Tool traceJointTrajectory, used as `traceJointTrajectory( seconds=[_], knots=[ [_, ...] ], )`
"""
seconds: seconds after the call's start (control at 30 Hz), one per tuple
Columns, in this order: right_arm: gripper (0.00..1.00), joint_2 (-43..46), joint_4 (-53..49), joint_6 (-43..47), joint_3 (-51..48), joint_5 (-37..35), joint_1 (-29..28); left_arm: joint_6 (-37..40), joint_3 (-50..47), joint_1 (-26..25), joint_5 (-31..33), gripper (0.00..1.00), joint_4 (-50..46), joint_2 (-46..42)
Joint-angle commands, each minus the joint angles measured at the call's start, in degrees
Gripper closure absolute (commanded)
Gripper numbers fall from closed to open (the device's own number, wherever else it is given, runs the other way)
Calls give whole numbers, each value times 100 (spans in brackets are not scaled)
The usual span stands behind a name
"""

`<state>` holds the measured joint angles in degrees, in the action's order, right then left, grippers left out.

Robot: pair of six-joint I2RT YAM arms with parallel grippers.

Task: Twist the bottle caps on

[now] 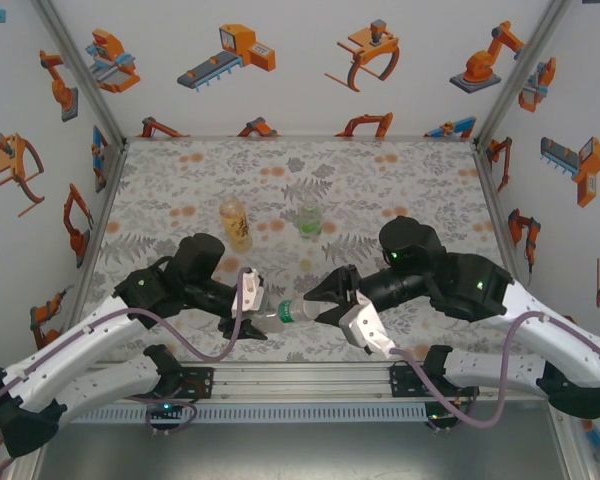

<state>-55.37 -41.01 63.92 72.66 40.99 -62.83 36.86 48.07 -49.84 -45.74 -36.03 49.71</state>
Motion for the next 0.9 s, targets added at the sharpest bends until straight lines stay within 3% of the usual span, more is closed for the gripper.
traceJointTrajectory(
  seconds=[0.0,0.13,0.23,0.33,0.67,0.87],
  knots=[
    [100,11,-311,-5,208,-13,1,232,185,52,-401,100,-290,-14],
    [98,11,-44,-417,-58,-76,3,217,161,71,-350,100,-264,-88],
    [77,65,266,-722,-243,-85,7,181,139,76,-331,100,-220,-107],
    [66,82,335,-867,-288,-98,1,166,149,80,-325,100,-215,-86],
    [59,-59,248,-934,-189,-22,5,155,158,88,-326,100,-228,-58],
    [61,-75,259,-926,-174,-29,2,116,178,89,-346,100,-224,-26]
  ],
)
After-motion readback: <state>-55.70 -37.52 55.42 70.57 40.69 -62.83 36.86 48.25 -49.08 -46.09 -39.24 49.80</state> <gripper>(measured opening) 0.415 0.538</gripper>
